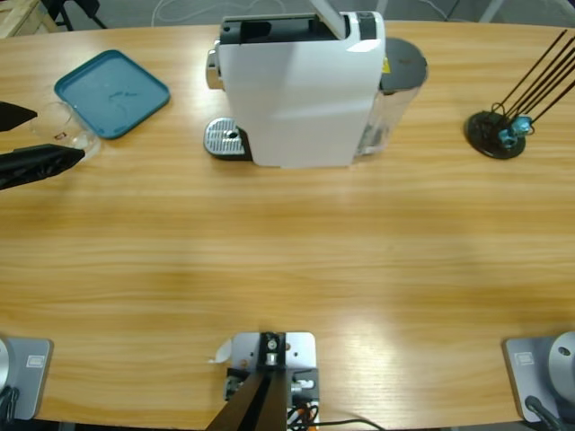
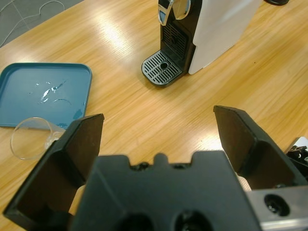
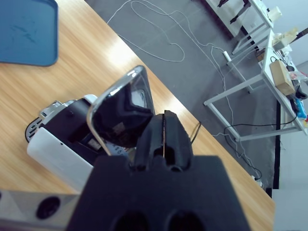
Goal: Pour coffee
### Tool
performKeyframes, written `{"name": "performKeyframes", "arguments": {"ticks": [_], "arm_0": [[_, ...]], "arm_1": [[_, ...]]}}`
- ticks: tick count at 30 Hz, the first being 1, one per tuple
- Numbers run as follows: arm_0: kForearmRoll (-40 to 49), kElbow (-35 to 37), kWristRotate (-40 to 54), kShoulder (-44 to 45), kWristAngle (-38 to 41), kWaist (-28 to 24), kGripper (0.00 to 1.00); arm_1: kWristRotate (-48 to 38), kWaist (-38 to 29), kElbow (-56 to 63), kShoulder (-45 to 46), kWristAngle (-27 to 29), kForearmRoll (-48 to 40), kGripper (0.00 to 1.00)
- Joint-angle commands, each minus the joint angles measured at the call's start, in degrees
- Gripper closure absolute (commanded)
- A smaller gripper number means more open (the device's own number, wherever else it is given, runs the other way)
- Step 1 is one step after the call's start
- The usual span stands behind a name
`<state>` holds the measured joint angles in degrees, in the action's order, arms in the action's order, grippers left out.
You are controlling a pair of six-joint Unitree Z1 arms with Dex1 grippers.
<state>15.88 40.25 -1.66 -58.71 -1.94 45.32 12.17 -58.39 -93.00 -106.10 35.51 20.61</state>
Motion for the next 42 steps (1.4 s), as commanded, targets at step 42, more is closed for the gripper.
{"name": "performKeyframes", "arguments": {"ticks": [42], "arm_0": [[-0.06, -2.11, 0.41, -1.76, 0.79, -0.41, 0.004]], "arm_1": [[-6.31, -2.52, 15.69, -13.52, -8.00, -12.84, 1.000]]}}
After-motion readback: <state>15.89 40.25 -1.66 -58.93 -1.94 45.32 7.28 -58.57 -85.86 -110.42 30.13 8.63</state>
